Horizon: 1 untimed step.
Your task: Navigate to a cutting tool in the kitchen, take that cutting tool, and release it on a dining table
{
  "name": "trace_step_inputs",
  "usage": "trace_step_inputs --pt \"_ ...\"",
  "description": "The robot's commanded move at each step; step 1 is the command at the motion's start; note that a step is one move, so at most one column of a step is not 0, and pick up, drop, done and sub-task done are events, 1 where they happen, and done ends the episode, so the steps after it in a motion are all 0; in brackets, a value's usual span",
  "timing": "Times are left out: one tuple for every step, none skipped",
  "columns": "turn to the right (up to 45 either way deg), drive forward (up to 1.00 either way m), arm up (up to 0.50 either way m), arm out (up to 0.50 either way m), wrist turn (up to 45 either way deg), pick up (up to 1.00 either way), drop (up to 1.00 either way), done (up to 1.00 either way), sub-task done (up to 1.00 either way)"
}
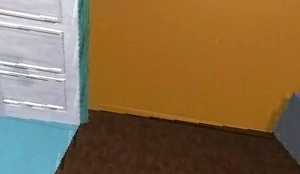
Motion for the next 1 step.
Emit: trace_step_inputs --pt "0.0 0.30 0.00 0.00 0.0 0.00 0.00 0.00 0.00"
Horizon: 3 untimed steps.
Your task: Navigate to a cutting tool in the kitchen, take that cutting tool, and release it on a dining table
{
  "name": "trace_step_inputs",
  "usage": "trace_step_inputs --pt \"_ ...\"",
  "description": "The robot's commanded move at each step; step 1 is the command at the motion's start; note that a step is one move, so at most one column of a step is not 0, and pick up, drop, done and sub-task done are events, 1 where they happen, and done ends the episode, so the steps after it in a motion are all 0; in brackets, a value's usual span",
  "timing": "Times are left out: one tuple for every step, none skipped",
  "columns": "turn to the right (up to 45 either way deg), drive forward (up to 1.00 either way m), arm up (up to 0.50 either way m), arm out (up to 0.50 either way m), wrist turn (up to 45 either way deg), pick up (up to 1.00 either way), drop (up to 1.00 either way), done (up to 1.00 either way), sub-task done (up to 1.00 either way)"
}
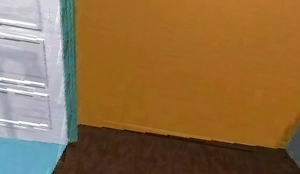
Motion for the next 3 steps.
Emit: trace_step_inputs --pt "-42.0 0.00 0.00 0.00 0.0 0.00 0.00 0.00 0.00" --pt "0.0 0.70 0.00 0.00 0.0 0.00 0.00 0.00 0.00" --pt "-36.0 0.00 0.00 0.00 0.0 0.00 0.00 0.00 0.00"
